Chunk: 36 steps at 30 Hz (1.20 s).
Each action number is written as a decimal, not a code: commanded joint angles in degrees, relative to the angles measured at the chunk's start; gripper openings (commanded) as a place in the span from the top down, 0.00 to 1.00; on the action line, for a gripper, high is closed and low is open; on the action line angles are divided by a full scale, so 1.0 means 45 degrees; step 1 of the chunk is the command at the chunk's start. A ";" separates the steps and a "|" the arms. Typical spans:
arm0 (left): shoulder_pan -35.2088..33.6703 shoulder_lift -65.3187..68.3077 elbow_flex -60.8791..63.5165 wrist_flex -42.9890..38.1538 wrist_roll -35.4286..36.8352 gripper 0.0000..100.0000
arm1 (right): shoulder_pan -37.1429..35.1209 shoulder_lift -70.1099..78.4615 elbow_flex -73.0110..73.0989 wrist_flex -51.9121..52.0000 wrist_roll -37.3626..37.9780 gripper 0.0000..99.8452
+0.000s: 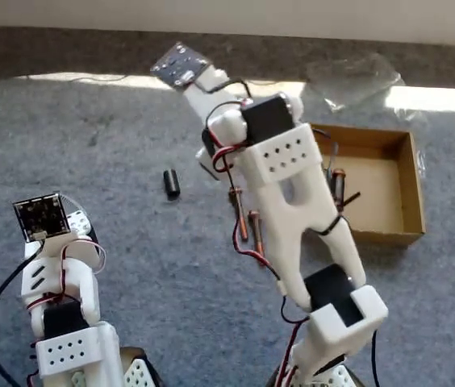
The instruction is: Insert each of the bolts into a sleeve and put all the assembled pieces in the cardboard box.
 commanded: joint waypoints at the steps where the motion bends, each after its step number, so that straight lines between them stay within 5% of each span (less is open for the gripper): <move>1: 0.0420 -0.0107 0.0088 -0.0020 -0.0059 0.98 | 0.0811 -0.1885 0.0186 0.0420 -0.0410 1.00; 14: 0.2335 -0.0107 0.0264 0.0000 -0.1387 0.98 | 0.1553 -0.8469 0.5363 -0.0264 -0.0430 1.00; 26: 0.5187 -0.0107 -0.1358 0.2696 -0.1387 0.98 | 0.3409 -1.4584 1.4349 -0.4718 -0.0449 1.00; 36: 0.7922 0.0010 -0.2217 0.2891 -0.1074 0.98 | 0.3780 -1.8002 1.9507 -0.7453 -0.1328 1.00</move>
